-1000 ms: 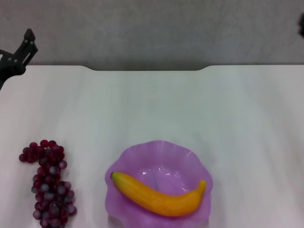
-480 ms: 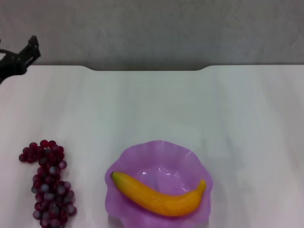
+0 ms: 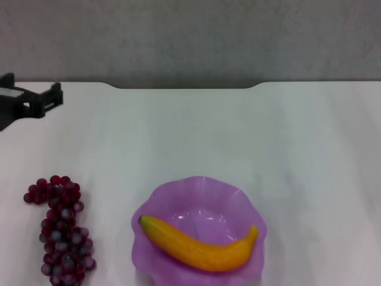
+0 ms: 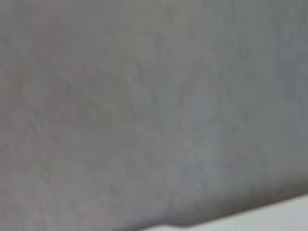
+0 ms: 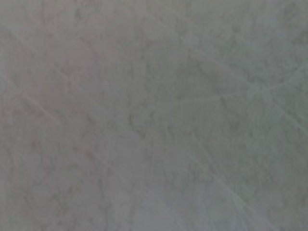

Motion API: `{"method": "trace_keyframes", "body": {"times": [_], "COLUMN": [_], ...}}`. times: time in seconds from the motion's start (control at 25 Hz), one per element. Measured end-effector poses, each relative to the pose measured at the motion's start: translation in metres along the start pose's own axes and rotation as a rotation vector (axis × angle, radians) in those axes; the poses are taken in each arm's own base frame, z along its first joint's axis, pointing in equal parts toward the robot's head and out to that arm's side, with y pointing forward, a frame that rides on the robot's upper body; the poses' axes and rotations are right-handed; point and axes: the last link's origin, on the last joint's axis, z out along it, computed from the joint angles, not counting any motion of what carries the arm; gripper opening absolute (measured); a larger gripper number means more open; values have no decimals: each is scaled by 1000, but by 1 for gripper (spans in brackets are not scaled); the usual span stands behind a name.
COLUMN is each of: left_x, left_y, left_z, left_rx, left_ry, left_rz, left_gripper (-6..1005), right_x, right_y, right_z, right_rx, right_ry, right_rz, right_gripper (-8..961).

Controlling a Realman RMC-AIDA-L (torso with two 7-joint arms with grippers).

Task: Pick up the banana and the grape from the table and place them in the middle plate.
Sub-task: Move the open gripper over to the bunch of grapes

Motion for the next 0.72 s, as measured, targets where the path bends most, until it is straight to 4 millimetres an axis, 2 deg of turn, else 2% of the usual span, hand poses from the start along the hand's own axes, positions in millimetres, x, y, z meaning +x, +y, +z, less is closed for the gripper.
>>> {"method": "trace_keyframes", "body": {"times": [0.2, 0.36, 0.64, 0.68, 0.72], "left_x": [1, -2, -8, -8, -8], "left_y": [3, -1, -8, -8, -10], "left_z": [7, 17, 28, 28, 28], "left_rx": [-20, -15, -1, 1, 4], "left_ry": [-109, -190, -231, -232, -234], "left_rz": [18, 20, 7, 5, 2], "left_gripper": [876, 876, 876, 876, 876], "right_x": [2, 7, 36, 47, 47], "right_y": [-1, -7, -26, -31, -31], "right_z": [1, 2, 10, 10, 10], "right_rx": [2, 25, 91, 105, 105], "right_ry": [6, -2, 34, 59, 59], "right_rz": [2, 6, 2, -5, -5], "right_gripper": [670, 670, 670, 670, 670]}}
